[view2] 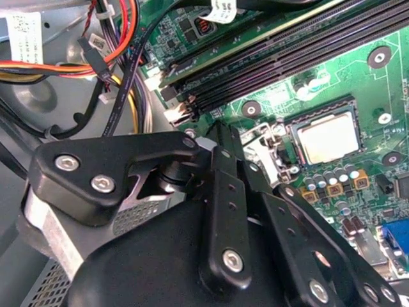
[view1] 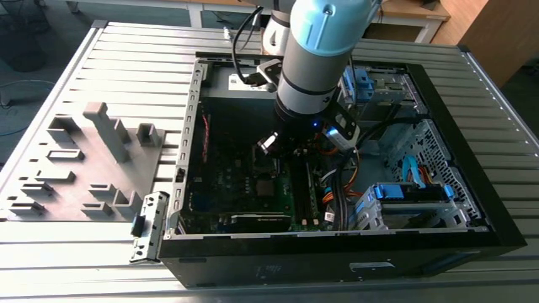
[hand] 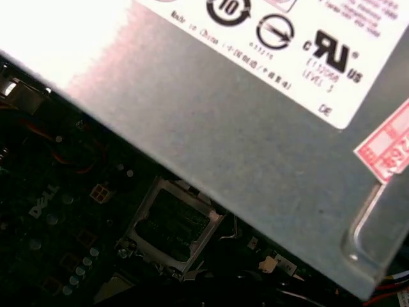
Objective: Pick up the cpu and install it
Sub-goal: 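Close the cpu cover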
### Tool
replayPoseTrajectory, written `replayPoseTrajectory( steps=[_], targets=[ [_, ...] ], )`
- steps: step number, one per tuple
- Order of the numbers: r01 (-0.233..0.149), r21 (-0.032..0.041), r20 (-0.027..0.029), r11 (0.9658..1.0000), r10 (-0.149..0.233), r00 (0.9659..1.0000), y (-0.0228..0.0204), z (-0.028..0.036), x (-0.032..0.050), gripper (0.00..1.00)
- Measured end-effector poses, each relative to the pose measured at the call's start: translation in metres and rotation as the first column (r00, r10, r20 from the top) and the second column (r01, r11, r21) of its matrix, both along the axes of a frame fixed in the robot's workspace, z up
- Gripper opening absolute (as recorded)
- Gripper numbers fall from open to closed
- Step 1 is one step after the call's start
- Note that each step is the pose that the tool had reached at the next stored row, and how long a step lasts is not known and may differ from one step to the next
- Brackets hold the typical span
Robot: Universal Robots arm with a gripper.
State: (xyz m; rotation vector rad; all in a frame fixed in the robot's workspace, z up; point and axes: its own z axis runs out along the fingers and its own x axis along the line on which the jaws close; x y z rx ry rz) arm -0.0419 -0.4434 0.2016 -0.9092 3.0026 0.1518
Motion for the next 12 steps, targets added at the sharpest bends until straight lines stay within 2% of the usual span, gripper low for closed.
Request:
replayPoseTrajectory(
  steps=[12],
  targets=[
    [0.0,0.0002,0.0021,1.0,0.0,1.0,0.0001,-0.0002,-0.0034,0.11]
  ],
)
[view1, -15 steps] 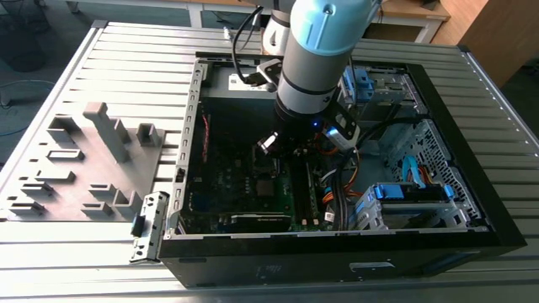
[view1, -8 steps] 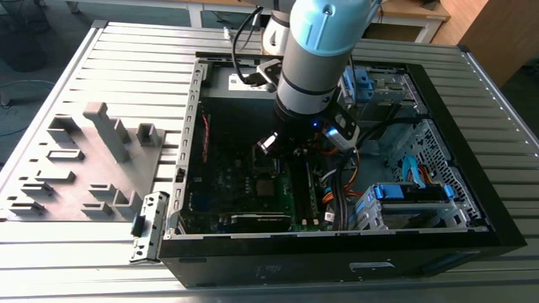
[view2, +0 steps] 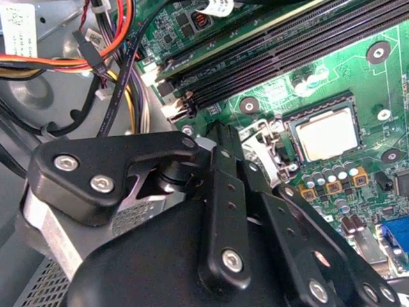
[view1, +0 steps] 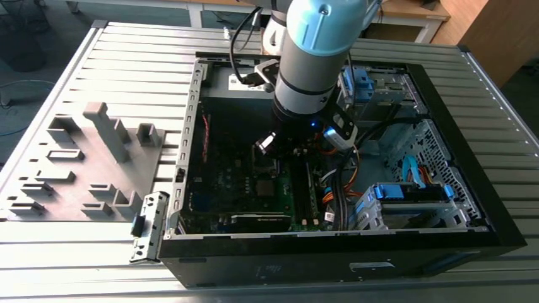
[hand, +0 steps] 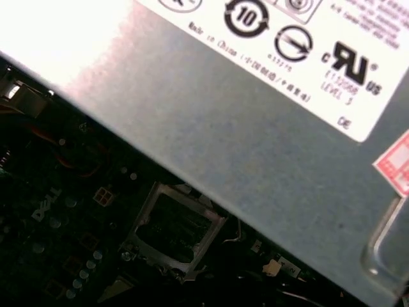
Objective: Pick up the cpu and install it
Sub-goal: 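Close the cpu cover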
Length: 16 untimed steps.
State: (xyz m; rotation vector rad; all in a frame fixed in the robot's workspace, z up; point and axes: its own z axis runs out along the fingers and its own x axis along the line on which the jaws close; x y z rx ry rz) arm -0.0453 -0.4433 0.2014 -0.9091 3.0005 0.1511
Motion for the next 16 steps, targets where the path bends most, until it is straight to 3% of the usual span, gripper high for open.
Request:
replayPoseTrajectory(
  steps=[9,16],
  targets=[
    [0.0,0.0,-0.0001,1.0,0.0,1.0,-0.0007,0.0039,-0.0002,0.11],
    [0.0,0.005,0.0,1.0,0.0,1.0,-0.0054,0.0094,-0.0002,0.11]
  ],
)
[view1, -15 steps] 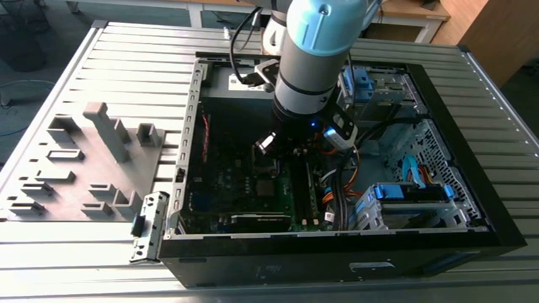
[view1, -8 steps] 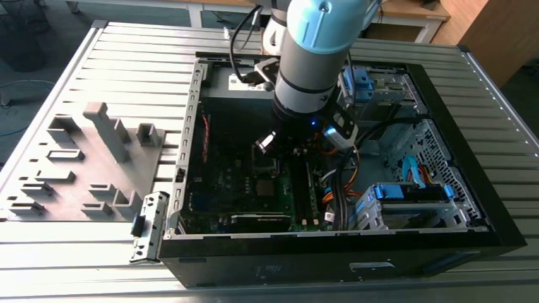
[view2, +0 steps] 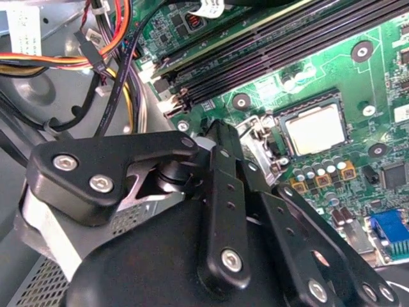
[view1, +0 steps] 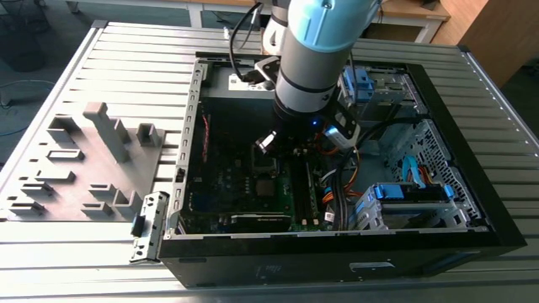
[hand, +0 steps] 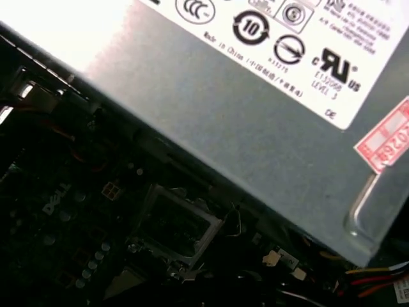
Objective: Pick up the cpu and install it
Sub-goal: 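Close the cpu cover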
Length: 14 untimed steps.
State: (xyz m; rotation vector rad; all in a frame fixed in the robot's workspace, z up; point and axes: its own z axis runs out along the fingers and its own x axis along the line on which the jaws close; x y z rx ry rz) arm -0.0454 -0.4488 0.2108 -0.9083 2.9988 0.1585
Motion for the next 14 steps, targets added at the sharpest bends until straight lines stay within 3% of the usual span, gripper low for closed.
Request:
replayPoseTrajectory(
  steps=[3,9,14],
  targets=[
    [0.0,0.0048,-0.0001,1.0,0.0,1.0,-0.0023,0.0024,0.0,0.11],
    [0.0,0.0291,0.0,0.9996,0.0,1.0,-0.0085,0.0033,0.0,0.11],
    [0.0,0.0354,0.0,0.9994,0.0,1.0,-0.0133,0.0039,0.0001,0.11]
  ],
)
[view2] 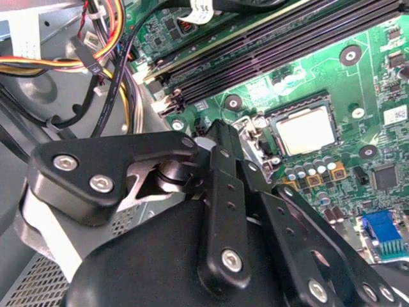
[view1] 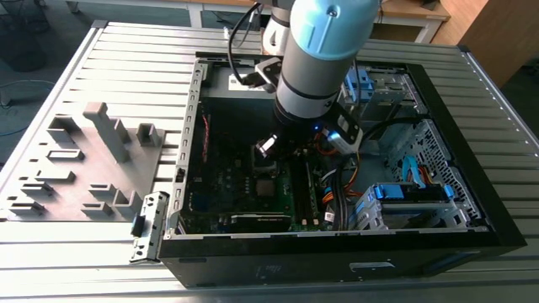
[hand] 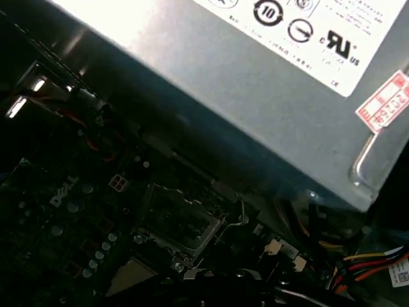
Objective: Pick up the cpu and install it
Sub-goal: 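Close the cpu cover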
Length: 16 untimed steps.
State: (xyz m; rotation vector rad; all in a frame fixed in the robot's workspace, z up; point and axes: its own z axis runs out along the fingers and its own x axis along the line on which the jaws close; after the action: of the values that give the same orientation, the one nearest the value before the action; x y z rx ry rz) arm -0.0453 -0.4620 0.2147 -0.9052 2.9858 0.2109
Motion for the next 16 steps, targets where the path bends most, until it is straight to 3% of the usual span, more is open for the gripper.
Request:
replayPoseTrajectory(
  steps=[8,16],
  targets=[
    [0.0,0.0048,0.0,1.0,0.0,1.0,-0.0086,0.0019,0.0006,0.11],
    [0.0,0.0152,0.0,0.9999,0.0,1.0,-0.0177,0.0031,0.0026,0.11]
  ],
)
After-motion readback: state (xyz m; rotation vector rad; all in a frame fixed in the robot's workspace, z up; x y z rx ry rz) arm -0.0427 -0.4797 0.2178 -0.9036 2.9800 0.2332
